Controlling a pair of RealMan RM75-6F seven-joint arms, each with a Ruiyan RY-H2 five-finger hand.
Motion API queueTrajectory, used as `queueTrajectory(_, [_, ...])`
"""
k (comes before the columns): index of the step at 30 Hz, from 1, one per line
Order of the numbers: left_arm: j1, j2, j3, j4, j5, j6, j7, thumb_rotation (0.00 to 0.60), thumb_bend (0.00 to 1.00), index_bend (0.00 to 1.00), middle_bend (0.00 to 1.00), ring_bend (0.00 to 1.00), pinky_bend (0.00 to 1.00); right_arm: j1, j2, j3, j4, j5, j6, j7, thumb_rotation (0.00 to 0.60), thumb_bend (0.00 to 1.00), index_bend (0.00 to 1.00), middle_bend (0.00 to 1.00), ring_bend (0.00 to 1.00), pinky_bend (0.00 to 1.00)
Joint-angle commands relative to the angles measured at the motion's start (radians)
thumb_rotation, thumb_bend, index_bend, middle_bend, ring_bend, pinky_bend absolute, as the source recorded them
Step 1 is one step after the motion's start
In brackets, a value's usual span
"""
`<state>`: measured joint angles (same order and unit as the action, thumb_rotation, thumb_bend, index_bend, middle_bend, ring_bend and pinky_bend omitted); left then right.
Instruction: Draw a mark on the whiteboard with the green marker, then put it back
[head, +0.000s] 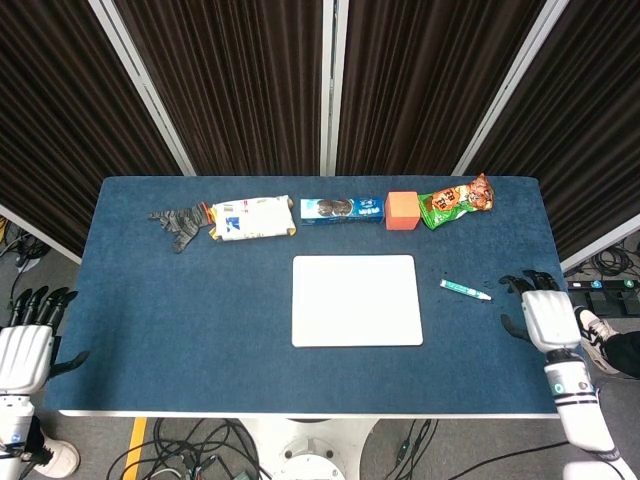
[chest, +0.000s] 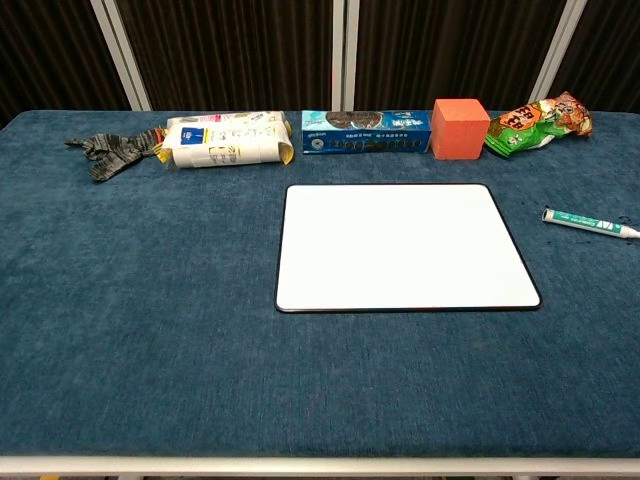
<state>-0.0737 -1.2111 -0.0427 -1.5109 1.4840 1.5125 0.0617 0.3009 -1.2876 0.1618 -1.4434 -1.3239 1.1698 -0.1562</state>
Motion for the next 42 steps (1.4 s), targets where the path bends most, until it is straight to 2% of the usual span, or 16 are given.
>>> queueTrajectory(1, [0.006, -0.003, 0.004, 0.008, 0.001, 0.003, -0.009, 0.600, 0.11, 0.15, 0.11, 0.04, 0.03, 0.081, -0.088, 0.030, 0.101, 0.080, -0.105, -0.057, 0.600, 0.21, 0.31, 0.39, 0.17, 0.19])
queueTrajectory(9, [0.006, -0.003, 0.009, 0.017, 0.000, -0.011, -0.027, 0.600, 0.11, 0.15, 0.11, 0.04, 0.03, 0.183, -0.228, 0.042, 0.275, 0.155, -0.216, -0.139, 0.600, 0.19, 0.32, 0.42, 0.18, 0.19])
queueTrajectory(12, [0.006, -0.009, 0.007, 0.030, 0.009, -0.001, -0.035, 0.600, 0.11, 0.15, 0.12, 0.04, 0.03, 0.213, -0.271, 0.047, 0.329, 0.174, -0.238, -0.165, 0.600, 0.16, 0.35, 0.43, 0.18, 0.20])
queueTrajectory(19, [0.008, -0.016, 0.004, 0.044, 0.019, 0.014, -0.052, 0.600, 0.11, 0.16, 0.11, 0.04, 0.03, 0.271, -0.339, 0.048, 0.416, 0.216, -0.298, -0.223, 0.600, 0.16, 0.42, 0.43, 0.18, 0.20])
queueTrajectory(26, [0.007, -0.015, 0.002, 0.047, 0.022, 0.017, -0.055, 0.600, 0.11, 0.17, 0.11, 0.04, 0.02, 0.299, -0.380, 0.051, 0.466, 0.248, -0.325, -0.241, 0.600, 0.16, 0.45, 0.45, 0.20, 0.21])
queueTrajectory(31, [0.008, -0.019, 0.002, 0.054, 0.023, 0.017, -0.057, 0.600, 0.11, 0.17, 0.11, 0.04, 0.02, 0.303, -0.388, 0.047, 0.483, 0.257, -0.323, -0.249, 0.600, 0.17, 0.46, 0.50, 0.24, 0.22])
queueTrajectory(42, [0.004, -0.024, 0.001, 0.064, 0.026, 0.012, -0.061, 0.600, 0.11, 0.17, 0.11, 0.04, 0.02, 0.312, -0.402, 0.039, 0.506, 0.279, -0.337, -0.260, 0.600, 0.20, 0.47, 0.52, 0.26, 0.22])
